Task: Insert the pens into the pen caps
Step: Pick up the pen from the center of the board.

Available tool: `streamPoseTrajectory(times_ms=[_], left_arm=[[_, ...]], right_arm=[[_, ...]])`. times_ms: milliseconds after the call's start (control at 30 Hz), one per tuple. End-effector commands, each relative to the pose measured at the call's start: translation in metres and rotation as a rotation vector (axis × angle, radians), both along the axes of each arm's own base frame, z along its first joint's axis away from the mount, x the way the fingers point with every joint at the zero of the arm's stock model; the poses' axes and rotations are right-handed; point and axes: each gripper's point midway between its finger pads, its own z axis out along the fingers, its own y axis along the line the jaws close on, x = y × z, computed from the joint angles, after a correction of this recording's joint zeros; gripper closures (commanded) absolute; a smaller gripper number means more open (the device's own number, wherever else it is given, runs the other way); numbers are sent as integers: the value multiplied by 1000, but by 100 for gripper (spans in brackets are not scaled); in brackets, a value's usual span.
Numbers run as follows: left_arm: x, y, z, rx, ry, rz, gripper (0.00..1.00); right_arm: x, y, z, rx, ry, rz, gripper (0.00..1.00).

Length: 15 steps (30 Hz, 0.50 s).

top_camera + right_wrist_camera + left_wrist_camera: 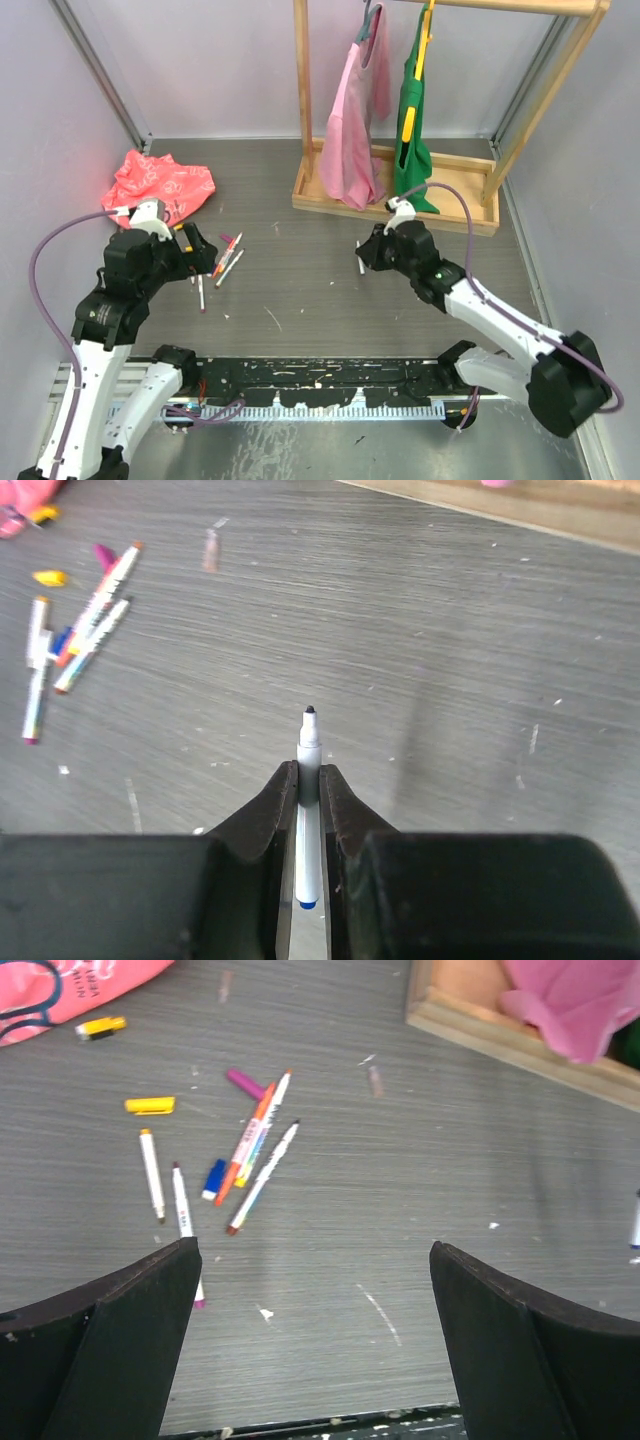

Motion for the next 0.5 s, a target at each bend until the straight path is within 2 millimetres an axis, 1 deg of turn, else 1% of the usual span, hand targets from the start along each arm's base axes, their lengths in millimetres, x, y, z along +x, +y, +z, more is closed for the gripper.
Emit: streamPoseTrajectory(times_ms=[0,67,133,233,333,400,467], left_arm=[[-3,-33,29,-152,-53,-117,0],[-6,-45,28,-185,-45,-152,5],[-8,-54,23,-182,-31,-169,5],[-12,-75,18,-149,-17,-211,5],[-16,-104,12,-123,-22,-260,3],[-20,-128,9,-149,-32,-308,3],[-24,-154,8,-189,-35,-364,6]], right_arm=[[-15,15,39,288,-58,-21,100],[-22,18,44,374,-61,-18,100],[-28,22,54,464,-72,-12,100],[-33,27,64,549,-83,2,100],[-34,30,73,587,-90,5,100],[-34,32,81,623,-103,7,100],[-35,34,91,670,-121,10,100]])
